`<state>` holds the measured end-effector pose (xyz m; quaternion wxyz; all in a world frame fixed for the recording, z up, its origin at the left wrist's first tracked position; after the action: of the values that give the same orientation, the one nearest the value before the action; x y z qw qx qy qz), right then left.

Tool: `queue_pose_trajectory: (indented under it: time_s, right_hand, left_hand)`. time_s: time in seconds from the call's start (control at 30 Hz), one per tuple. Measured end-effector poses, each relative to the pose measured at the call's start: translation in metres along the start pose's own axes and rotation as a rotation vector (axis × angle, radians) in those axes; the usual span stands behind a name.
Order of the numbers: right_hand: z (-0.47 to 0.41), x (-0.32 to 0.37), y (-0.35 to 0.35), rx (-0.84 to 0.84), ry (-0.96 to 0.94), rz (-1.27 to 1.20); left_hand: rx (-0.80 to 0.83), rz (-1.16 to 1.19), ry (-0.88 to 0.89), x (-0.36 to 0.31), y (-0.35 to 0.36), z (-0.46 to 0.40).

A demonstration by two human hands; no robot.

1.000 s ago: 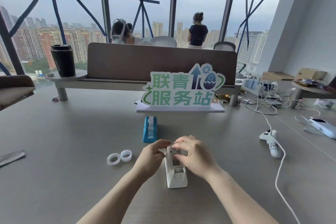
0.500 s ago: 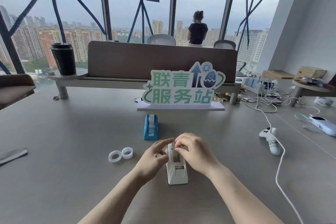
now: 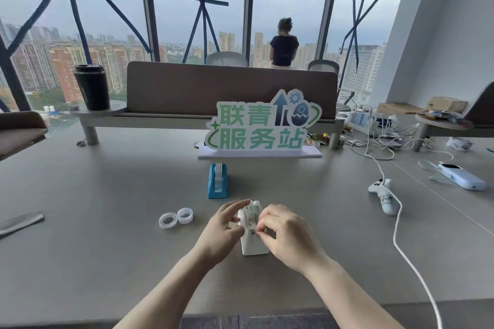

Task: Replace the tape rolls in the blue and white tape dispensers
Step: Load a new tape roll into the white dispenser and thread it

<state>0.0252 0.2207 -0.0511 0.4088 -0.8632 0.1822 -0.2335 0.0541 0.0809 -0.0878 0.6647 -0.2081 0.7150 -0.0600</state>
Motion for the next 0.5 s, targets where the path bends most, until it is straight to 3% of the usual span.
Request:
queue_pose_trajectory:
  time_s: [0.5]
  right_hand:
    - [0.029, 0.008, 0.011, -0.109, 0.012, 0.000]
  left_hand:
    - [-0.021, 0.003, -0.007, -0.003, 0.000, 0.011]
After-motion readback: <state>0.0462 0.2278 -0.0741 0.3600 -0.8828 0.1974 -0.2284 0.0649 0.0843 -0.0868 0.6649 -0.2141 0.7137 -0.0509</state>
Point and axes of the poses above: each hand's wrist, its own z-axis away from the middle knuckle, its own y-axis out of the palm, x = y × z, the point moved 7 cm from there along -z, towards the middle knuckle, and after that the axes turned 1 degree about z, right-handed, at the moved point
